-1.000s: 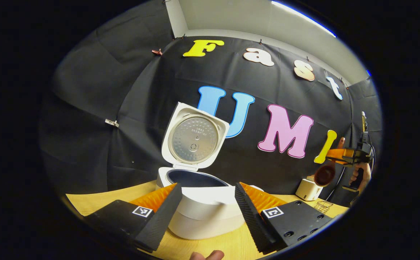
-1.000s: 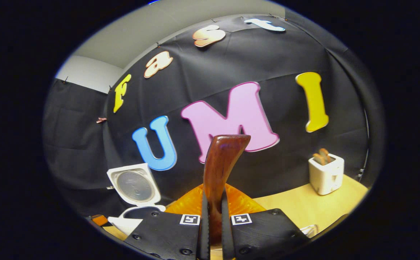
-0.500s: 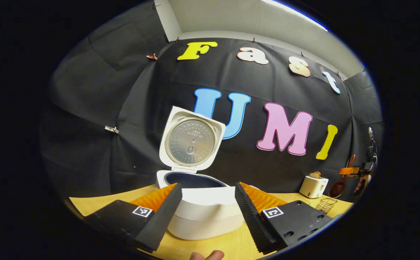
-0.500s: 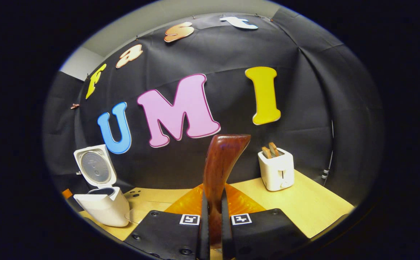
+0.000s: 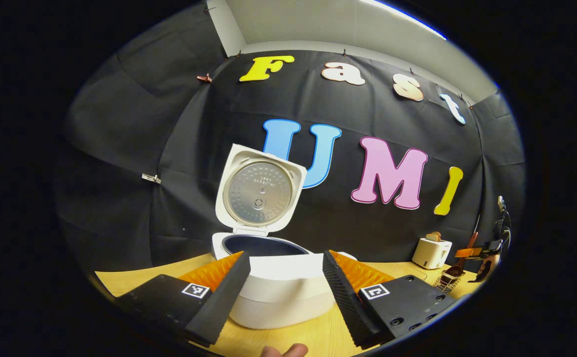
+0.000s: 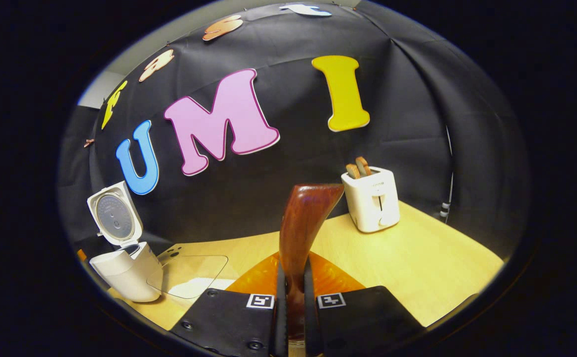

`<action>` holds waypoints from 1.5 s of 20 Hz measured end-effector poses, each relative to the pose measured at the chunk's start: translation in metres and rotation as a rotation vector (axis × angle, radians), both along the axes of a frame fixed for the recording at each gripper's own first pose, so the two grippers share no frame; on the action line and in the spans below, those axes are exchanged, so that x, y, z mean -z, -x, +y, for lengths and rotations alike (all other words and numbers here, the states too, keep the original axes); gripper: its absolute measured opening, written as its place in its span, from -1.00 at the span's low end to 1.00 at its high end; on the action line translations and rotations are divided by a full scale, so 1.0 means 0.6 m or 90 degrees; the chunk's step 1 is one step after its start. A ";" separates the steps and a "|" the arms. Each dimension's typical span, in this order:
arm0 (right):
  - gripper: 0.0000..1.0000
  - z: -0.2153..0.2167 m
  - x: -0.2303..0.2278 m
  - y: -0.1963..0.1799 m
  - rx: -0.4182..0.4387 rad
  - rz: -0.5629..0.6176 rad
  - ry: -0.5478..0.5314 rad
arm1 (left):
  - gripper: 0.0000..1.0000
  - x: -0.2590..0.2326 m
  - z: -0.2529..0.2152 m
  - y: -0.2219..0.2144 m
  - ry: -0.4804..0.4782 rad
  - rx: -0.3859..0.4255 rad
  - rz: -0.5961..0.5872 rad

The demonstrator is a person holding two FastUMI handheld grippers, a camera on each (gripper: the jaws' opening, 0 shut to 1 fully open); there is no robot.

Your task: Close the left gripper, press the button to open the rice cooker; take a wooden spoon from the chopstick holder with the right hand, scoop a spoonful of rice and pour it into the rice cooker, then put the wooden spoon back into the chopstick holder.

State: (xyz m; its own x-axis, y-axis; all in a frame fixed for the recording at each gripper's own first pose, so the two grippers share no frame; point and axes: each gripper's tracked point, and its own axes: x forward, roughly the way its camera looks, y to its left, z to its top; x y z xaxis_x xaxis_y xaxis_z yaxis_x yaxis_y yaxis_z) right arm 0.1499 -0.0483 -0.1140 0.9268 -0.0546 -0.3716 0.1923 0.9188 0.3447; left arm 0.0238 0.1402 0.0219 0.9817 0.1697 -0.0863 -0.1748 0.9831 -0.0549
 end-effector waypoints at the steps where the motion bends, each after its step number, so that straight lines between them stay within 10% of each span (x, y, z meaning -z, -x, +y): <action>1: -0.67 -0.003 0.014 -0.002 0.000 0.009 -0.004 | 0.89 0.002 0.001 0.000 -0.004 -0.001 0.001; 10: -0.78 -0.037 0.042 0.013 0.029 0.023 -0.023 | 0.89 -0.003 -0.028 -0.007 -0.017 0.013 -0.003; 11: -0.16 -0.043 0.039 0.014 0.034 0.018 -0.013 | 0.89 -0.007 -0.033 -0.007 -0.016 0.017 -0.007; 16: 0.17 -0.071 -0.009 0.054 0.046 -0.032 0.023 | 0.89 -0.085 -0.045 -0.047 -0.017 0.039 -0.060; 17: 0.63 -0.082 -0.023 0.066 0.055 -0.047 0.044 | 0.89 -0.112 -0.043 -0.063 -0.011 0.042 -0.079; 18: 0.39 -0.097 -0.037 0.078 0.070 -0.061 0.071 | 0.89 -0.142 -0.038 -0.080 -0.008 0.044 -0.098; 22: 0.54 -0.141 -0.104 0.125 0.117 -0.129 0.159 | 0.89 -0.233 -0.001 -0.158 -0.019 0.025 -0.161; 26: 1.00 -0.146 -0.135 0.149 0.121 -0.165 0.169 | 0.88 -0.339 0.089 -0.270 -0.152 -0.061 -0.204; 30: 0.78 -0.142 -0.127 0.165 0.106 -0.170 0.152 | 0.79 -0.357 0.188 -0.396 -0.156 -0.145 -0.141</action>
